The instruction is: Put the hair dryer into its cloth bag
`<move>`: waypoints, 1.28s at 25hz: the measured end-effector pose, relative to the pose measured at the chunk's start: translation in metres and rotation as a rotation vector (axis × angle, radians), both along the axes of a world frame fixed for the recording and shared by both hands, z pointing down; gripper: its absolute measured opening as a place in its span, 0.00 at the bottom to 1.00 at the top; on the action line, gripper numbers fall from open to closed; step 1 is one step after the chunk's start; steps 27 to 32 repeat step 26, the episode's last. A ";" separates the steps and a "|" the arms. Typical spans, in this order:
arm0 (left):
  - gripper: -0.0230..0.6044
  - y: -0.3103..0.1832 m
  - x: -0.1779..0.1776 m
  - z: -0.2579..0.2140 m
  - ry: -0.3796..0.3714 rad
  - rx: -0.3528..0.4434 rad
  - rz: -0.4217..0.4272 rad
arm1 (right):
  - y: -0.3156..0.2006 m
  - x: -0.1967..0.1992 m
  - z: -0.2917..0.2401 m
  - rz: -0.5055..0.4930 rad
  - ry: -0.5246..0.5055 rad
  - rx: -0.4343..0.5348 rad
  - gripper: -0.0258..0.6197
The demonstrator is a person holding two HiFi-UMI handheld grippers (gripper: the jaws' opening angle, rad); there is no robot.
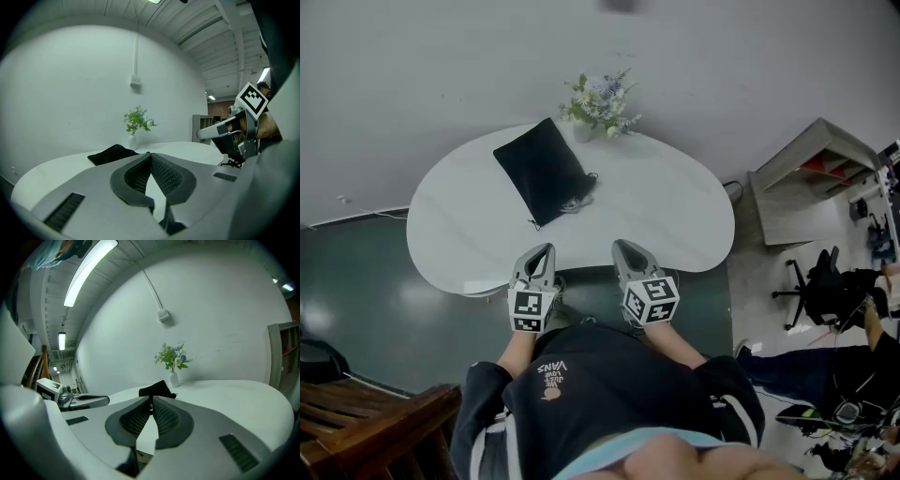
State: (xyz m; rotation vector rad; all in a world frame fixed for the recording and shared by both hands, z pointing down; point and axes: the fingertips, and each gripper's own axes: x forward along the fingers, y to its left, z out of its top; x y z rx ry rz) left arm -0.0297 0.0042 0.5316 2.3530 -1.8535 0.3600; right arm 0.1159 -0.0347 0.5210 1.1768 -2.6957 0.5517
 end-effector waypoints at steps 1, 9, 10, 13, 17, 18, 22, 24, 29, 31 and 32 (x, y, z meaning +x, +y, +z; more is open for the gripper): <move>0.07 0.003 0.000 0.000 0.003 0.001 -0.001 | 0.002 0.001 0.001 -0.001 0.002 0.000 0.12; 0.07 0.022 0.002 -0.002 0.011 0.003 0.015 | 0.013 0.004 0.000 0.004 0.022 0.017 0.11; 0.07 0.024 0.002 -0.002 0.012 0.005 0.017 | 0.014 0.004 -0.001 0.008 0.018 0.015 0.11; 0.07 0.027 0.002 -0.003 0.015 0.008 0.020 | 0.015 0.006 -0.002 0.019 0.006 0.010 0.11; 0.07 0.030 0.001 -0.005 0.017 0.013 0.021 | 0.017 0.005 -0.003 0.021 0.007 0.011 0.11; 0.07 0.030 0.000 -0.005 0.017 0.014 0.020 | 0.017 0.004 -0.003 0.021 0.008 0.012 0.11; 0.07 0.031 -0.001 -0.007 0.018 0.016 0.023 | 0.017 0.004 -0.003 0.023 0.012 0.011 0.11; 0.07 0.032 0.000 -0.006 0.018 0.016 0.026 | 0.018 0.004 -0.001 0.023 0.013 0.008 0.11; 0.07 0.034 -0.001 -0.006 0.018 0.016 0.030 | 0.020 0.003 0.000 0.023 0.013 0.004 0.11; 0.07 0.034 -0.001 -0.006 0.018 0.016 0.030 | 0.020 0.003 0.000 0.023 0.013 0.004 0.11; 0.07 0.034 -0.001 -0.006 0.018 0.016 0.030 | 0.020 0.003 0.000 0.023 0.013 0.004 0.11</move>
